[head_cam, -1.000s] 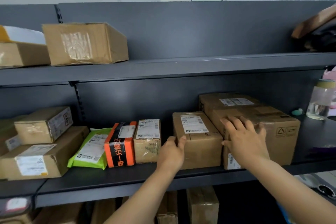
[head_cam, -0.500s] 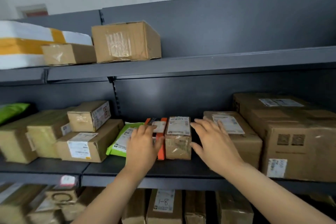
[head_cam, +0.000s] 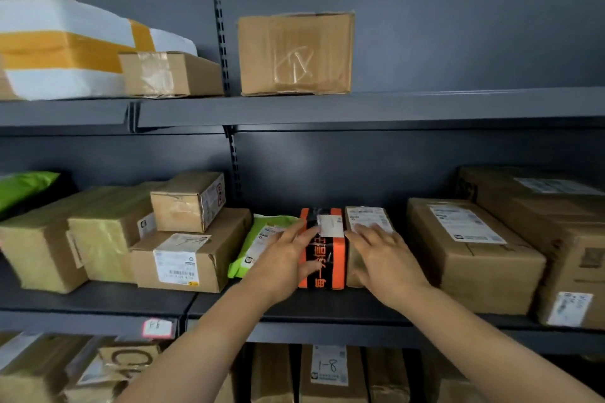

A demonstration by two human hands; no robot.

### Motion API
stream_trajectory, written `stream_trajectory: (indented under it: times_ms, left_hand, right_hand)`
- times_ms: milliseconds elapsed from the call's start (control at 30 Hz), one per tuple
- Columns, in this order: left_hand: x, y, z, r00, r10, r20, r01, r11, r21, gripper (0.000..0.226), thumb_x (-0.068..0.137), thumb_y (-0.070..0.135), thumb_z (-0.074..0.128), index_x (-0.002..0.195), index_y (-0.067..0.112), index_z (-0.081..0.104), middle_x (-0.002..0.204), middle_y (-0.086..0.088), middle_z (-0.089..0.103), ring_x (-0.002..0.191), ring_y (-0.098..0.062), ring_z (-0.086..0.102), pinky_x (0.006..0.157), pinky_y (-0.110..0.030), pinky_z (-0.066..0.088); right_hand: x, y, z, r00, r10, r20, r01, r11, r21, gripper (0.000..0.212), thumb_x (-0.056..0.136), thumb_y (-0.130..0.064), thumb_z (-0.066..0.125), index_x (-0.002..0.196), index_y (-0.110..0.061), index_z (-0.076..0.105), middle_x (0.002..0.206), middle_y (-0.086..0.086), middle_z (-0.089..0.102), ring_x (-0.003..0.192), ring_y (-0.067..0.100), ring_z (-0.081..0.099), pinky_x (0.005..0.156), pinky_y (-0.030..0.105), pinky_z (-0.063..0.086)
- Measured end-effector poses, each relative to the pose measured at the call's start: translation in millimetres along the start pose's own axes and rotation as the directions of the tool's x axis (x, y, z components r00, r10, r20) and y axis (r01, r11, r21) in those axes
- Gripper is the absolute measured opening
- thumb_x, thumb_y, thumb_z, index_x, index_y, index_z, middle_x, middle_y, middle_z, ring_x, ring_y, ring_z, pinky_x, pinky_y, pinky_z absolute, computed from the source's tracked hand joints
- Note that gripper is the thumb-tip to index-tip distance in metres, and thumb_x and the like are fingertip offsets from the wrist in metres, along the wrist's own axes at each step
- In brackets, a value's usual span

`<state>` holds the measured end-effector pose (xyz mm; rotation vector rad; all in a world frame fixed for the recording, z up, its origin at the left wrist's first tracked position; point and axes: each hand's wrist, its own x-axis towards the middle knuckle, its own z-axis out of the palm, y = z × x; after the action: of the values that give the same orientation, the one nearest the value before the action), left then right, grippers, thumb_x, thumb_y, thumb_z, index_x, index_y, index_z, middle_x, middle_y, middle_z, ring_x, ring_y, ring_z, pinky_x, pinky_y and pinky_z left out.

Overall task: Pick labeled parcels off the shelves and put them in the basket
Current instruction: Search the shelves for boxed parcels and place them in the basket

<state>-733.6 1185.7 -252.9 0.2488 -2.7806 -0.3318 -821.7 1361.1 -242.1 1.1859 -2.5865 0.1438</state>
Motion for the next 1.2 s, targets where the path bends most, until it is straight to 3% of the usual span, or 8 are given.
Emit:
stream_trajectory:
  times_ms: [233,367,467,600,733,900,1033,1200]
  left_hand:
    - [4.5,-13.9,2.6,0.988,-0.036,-0.149,0.011,0.986,-0.165,0.059,0.085,0.061,0.051,0.128,0.023,0.042,0.131,0.0,0.048,0.118,-0.019,0.047,0.097,-0.031,0.042]
    - [11.0,-8.9,4.3,0.967,-0.178,-0.181,0.134,0.964,-0.231,0.076,0.071,0.076,0.052,0.118,0.017,0.042,0.115,-0.002,0.052,0.106,-0.022,0.053,0.085,-0.038,0.048]
    - [17.5,-3.5,6.4,0.954,-0.234,-0.188,0.157,0.922,-0.353,0.064,0.074,0.062,0.06,0.114,0.015,0.043,0.111,-0.002,0.05,0.103,-0.023,0.053,0.081,-0.033,0.045]
    - [20.3,-12.2,11.5,0.952,-0.299,-0.063,0.139,0.608,-0.782,0.032,0.087,0.04,0.058,0.111,0.024,0.045,0.114,0.0,0.053,0.106,-0.017,0.051,0.087,-0.03,0.04]
    - [14.1,-11.8,9.8,0.98,-0.2,0.009,0.089,0.394,-0.915,0.034,0.093,0.034,0.052,0.124,0.041,0.04,0.124,0.009,0.047,0.116,-0.012,0.046,0.099,-0.033,0.04]
    - [8.0,-10.5,9.4,0.987,-0.145,0.076,0.124,0.355,-0.926,0.049,0.075,0.054,0.058,0.113,0.068,0.033,0.14,0.01,0.037,0.129,-0.011,0.039,0.11,-0.043,0.034]
    - [4.2,-9.1,12.8,0.98,-0.187,0.068,0.134,0.368,-0.92,0.053,0.092,0.036,0.054,0.137,0.048,0.028,0.143,0.01,0.031,0.131,-0.012,0.034,0.112,-0.04,0.031]
    - [2.9,-6.2,17.5,0.96,-0.276,0.05,0.16,0.392,-0.906,0.058,0.087,0.051,0.056,0.139,0.043,0.032,0.142,0.007,0.033,0.129,-0.012,0.038,0.11,-0.04,0.034]
  right_hand:
    - [-5.4,-6.5,-4.9,0.971,0.232,-0.05,-0.237,0.963,-0.131,0.045,0.092,-0.041,0.05,0.132,-0.024,0.039,0.138,0.001,0.041,0.131,0.023,0.038,0.108,0.038,0.032]
    - [-10.4,-9.6,-1.2,0.946,0.32,-0.057,-0.326,0.927,-0.188,0.048,0.093,-0.033,0.05,0.137,-0.023,0.034,0.143,0.001,0.038,0.135,0.023,0.032,0.113,0.041,0.023]
    - [-8.9,-17.7,2.3,0.937,0.346,-0.049,-0.348,0.916,-0.201,0.054,0.093,-0.026,0.049,0.142,-0.021,0.028,0.147,0.002,0.033,0.14,0.024,0.024,0.115,0.043,0.017]
    - [-8.7,-16.4,-0.3,0.932,0.361,-0.019,-0.358,0.916,-0.18,0.062,0.092,-0.02,0.051,0.147,-0.021,0.022,0.152,0.002,0.025,0.144,0.023,0.016,0.117,0.042,0.012]
    - [-11.2,-13.7,-5.0,0.933,0.359,0.012,-0.354,0.924,-0.144,0.069,0.088,-0.019,0.057,0.148,-0.021,0.022,0.154,0.001,0.023,0.145,0.022,0.015,0.118,0.039,0.01]
    - [-12.1,-12.0,-6.1,0.941,0.338,0.005,-0.335,0.934,-0.124,0.064,0.09,-0.02,0.052,0.147,-0.021,0.022,0.153,0.0,0.025,0.144,0.021,0.016,0.118,0.038,0.012]
    - [-10.6,-11.3,-8.7,0.93,0.364,-0.047,-0.363,0.931,0.02,0.059,0.089,-0.014,0.051,0.144,-0.022,0.031,0.15,0.001,0.032,0.144,0.023,0.017,0.117,0.041,0.011]
    - [-12.2,-18.5,-9.9,0.897,0.323,-0.303,-0.212,0.914,0.346,0.05,0.089,-0.011,0.056,0.137,-0.017,0.045,0.142,0.004,0.042,0.136,0.021,0.032,0.113,0.034,0.022]
